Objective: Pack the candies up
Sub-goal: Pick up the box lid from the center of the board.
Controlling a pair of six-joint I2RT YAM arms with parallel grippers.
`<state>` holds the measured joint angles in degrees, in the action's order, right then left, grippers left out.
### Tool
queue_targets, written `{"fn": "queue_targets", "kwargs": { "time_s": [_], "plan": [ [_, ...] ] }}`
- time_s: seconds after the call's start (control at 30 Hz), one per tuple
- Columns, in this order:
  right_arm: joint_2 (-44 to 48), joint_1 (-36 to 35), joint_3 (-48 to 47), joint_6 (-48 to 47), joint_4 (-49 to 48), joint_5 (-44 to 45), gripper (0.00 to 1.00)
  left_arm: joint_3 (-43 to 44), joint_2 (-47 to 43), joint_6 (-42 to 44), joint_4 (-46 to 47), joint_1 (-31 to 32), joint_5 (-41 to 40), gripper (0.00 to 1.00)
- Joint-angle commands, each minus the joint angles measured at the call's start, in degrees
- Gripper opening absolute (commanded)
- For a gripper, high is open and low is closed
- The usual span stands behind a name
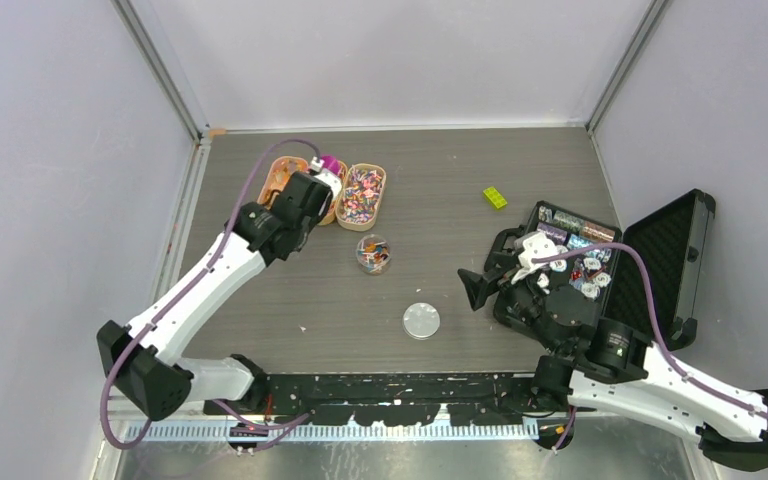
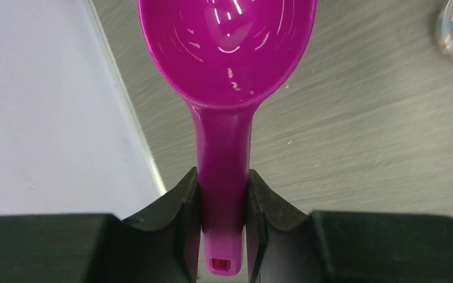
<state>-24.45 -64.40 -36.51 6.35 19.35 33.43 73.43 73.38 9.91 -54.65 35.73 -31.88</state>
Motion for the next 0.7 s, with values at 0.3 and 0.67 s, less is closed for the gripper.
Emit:
{"fn": "queue_targets", "kwargs": {
  "time_s": [0.3, 0.67],
  "plan": [
    [-8.20, -0.45, -7.25, 14.57, 5.03, 9.07, 0.86, -14.32, -8.94, -48.41, 8.18, -1.27, 0.41, 0.00],
    [-15.61, -0.44, -10.74, 23.20, 12.44, 10.61, 0.88, -26.87, -6.79, -74.42, 6.82, -3.28, 2.44, 0.00]
  ]
}}
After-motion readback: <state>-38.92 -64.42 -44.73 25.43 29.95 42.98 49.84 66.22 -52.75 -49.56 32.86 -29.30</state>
